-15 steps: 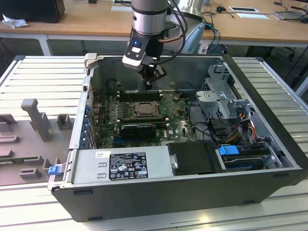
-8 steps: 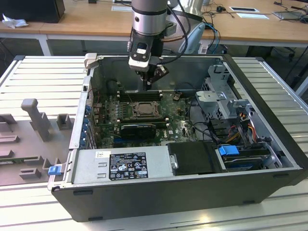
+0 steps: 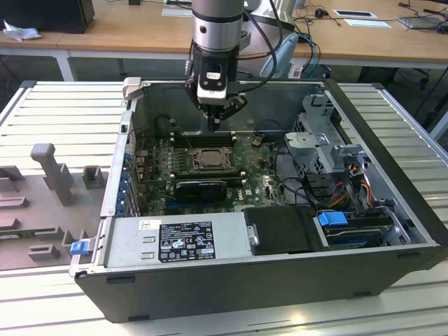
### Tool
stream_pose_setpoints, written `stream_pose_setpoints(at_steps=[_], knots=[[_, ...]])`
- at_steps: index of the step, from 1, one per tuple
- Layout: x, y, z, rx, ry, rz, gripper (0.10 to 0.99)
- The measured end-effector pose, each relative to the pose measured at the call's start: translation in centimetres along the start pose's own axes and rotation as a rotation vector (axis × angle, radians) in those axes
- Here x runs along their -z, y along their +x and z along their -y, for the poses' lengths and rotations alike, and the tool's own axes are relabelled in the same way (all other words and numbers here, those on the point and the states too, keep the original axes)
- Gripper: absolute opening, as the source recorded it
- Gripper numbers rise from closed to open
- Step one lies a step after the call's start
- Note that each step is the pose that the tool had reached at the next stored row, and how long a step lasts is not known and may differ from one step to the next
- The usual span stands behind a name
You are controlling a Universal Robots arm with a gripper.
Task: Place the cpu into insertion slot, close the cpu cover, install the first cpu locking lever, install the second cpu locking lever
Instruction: 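Install the first cpu locking lever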
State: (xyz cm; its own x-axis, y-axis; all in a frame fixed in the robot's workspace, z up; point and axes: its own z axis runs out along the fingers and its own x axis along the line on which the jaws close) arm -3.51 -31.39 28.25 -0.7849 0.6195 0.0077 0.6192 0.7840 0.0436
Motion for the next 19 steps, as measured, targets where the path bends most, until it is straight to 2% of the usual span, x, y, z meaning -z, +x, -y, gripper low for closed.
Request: stream_pose_setpoints(at_steps=[9,16,19], knots=[[-0.3,0.0,0.01,0.25,0.002,-0.011,0.106],[-0.35,0.0,0.01,0.387,0.003,-0.0169,0.106],[-0.36,0.0,0.01,0.425,0.003,-0.0186,0.106]])
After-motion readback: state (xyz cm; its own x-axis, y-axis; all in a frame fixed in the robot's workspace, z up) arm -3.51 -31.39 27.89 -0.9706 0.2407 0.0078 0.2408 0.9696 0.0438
